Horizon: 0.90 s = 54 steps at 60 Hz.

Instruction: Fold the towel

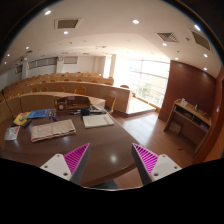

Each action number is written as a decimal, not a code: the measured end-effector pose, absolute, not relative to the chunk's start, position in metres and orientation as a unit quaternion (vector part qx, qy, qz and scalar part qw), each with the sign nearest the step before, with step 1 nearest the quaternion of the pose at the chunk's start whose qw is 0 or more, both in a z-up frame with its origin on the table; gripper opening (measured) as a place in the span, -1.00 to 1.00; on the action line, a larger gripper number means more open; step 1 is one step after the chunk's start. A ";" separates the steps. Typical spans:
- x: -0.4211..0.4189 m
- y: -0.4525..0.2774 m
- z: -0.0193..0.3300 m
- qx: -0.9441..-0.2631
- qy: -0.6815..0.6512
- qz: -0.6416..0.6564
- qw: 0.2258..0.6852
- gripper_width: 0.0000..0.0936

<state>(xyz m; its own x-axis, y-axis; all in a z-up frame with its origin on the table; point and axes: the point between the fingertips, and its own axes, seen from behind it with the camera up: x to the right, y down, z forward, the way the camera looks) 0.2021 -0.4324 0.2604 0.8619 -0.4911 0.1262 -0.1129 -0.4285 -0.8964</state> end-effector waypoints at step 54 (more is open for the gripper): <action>-0.202 -0.051 0.058 -0.893 -0.035 0.023 0.447 0.83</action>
